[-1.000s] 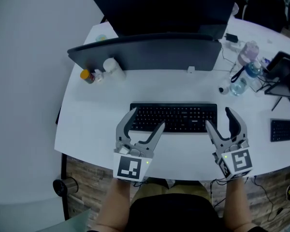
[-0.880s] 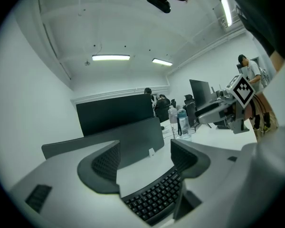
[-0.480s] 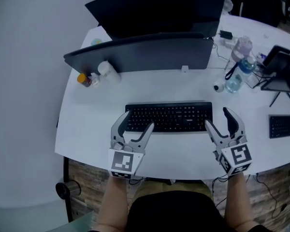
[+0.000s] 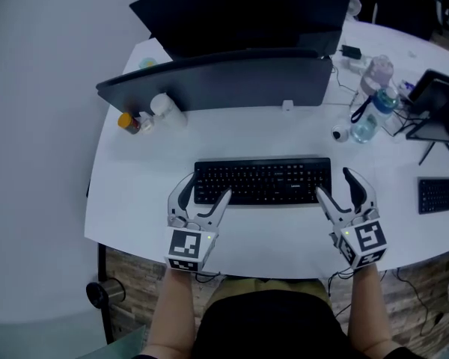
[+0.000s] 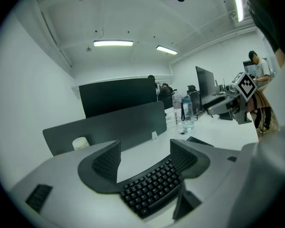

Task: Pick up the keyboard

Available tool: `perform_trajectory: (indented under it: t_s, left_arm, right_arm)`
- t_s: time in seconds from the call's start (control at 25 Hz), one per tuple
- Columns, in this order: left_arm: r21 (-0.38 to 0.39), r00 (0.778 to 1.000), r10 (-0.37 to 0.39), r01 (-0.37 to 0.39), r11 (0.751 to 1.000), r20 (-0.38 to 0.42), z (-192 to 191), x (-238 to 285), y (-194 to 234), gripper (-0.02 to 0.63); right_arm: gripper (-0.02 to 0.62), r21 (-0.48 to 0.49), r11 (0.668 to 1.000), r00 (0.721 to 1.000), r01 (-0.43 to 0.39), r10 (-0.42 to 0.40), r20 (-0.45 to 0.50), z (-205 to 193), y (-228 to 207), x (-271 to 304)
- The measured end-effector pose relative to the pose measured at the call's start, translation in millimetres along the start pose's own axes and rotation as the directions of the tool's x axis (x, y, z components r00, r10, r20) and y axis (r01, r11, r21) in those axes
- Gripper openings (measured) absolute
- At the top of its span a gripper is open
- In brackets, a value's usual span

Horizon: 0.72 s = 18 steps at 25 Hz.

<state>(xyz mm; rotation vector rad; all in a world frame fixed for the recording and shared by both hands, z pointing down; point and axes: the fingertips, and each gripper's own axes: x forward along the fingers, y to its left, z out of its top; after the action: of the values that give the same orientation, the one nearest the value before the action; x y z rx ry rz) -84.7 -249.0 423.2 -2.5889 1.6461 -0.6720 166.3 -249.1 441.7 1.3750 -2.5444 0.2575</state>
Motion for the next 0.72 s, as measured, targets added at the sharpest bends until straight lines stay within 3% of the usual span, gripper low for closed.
perform_trajectory:
  t_s: [0.32, 0.72]
  left_arm:
    - [-0.051, 0.996, -0.007, 0.002, 0.999, -0.086, -33.7, 15.5, 23.7, 0.344]
    - [-0.127, 0.983, -0.035, 0.012, 0.992, -0.178, -75.7, 33.4, 44.1, 0.351]
  right_arm:
    - [0.275, -0.062, 0.997, 0.994, 0.038, -0.044, -0.103, -20.1, -15.6, 13.8]
    - [0.275, -0.028, 0.997, 0.982, 0.073, -0.076, -0.173, -41.6, -29.7, 32.3]
